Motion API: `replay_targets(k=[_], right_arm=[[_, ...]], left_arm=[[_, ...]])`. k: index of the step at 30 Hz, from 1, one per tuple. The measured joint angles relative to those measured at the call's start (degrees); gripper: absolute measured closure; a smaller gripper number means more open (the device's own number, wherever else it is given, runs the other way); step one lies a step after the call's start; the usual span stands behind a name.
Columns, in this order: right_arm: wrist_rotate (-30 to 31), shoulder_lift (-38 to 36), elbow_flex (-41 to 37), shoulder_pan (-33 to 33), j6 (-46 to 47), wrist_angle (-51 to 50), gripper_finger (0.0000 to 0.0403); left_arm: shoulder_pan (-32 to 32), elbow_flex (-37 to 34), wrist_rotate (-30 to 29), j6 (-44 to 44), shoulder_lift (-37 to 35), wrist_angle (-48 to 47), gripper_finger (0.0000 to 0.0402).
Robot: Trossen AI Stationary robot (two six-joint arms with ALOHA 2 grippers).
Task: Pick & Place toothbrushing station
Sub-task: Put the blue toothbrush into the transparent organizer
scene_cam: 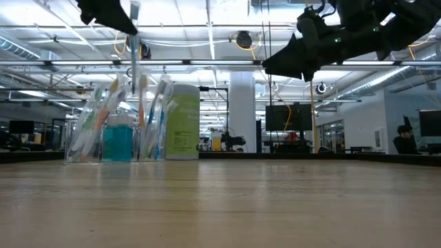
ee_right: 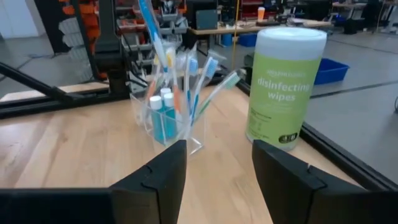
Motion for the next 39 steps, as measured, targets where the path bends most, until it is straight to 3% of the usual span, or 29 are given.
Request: replay_targets(k=[12, 21, 39], right_arm=[[-0.02, 0.00, -0.02, 0.00, -0.22, 0.80, 0.0229], [-0.02, 0.00, -0.02, 0.00, -0.22, 0.79, 0.0230], [-0.02, 0.00, -0.02, 0.00, -0.06, 3.07, 0.0230]], left_arm=[[0.00, 0.04, -0.22, -0.61, -1.77, -0.11, 0.0396], [0.00, 0.04, -0.17, -7.89, -1.59, -5.18, 0.0395], [0.00, 0.02, 0.89, -7.83, -1.59, -1.83, 0.0394]])
